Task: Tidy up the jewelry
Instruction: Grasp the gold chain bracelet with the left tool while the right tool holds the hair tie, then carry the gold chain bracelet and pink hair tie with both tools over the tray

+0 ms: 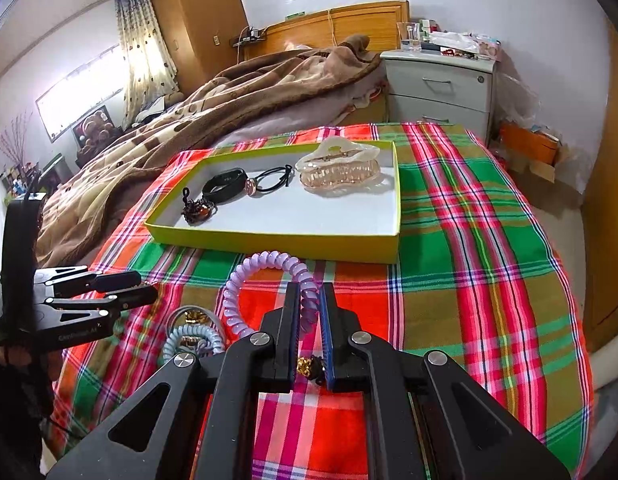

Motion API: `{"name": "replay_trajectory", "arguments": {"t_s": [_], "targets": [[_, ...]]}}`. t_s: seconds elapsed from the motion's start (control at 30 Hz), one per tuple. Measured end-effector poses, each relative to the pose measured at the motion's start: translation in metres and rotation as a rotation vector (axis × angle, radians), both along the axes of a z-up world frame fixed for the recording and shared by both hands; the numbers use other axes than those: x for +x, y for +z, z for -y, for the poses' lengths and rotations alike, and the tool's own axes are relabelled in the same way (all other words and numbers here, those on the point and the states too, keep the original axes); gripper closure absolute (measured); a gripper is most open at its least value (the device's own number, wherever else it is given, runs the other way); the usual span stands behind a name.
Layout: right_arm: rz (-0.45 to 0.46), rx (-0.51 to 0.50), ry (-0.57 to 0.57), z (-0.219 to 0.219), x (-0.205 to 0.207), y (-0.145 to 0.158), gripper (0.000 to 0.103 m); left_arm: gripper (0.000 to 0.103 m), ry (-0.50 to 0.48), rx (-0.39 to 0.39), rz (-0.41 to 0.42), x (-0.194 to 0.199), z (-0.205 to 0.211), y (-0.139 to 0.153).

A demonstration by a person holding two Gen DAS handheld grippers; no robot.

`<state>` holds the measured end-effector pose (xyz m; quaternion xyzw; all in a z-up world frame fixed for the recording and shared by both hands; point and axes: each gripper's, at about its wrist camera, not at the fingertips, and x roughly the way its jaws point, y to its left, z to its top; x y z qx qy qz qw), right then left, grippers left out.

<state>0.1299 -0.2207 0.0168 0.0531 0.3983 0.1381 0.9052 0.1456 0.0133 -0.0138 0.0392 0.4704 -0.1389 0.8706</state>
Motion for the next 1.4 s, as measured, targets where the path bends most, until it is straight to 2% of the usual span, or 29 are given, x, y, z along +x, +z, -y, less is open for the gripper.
{"name": "replay_trajectory", "arguments": {"t_s": [0.37, 0.83, 1.17, 1.4], "targets": [[0.029, -0.012, 0.003, -0.005, 0.011, 0.016, 0.093, 0.063, 0.020, -0.021, 0.053, 0.008, -0.003, 0.028], [0.031, -0.033, -0.028, -0.002, 0.050, 0.025, 0.093, 0.063, 0.007, -0.061, 0.089, 0.051, 0.016, 0.055], [-0.010, -0.073, -0.064, 0.003, 0.090, 0.012, 0.093, 0.063, 0.005, -0.066, 0.077, 0.085, 0.032, 0.049], [-0.061, -0.120, -0.072, 0.004, 0.115, -0.006, 0.093, 0.063, 0.012, -0.071, 0.029, 0.113, 0.041, 0.030]]}}
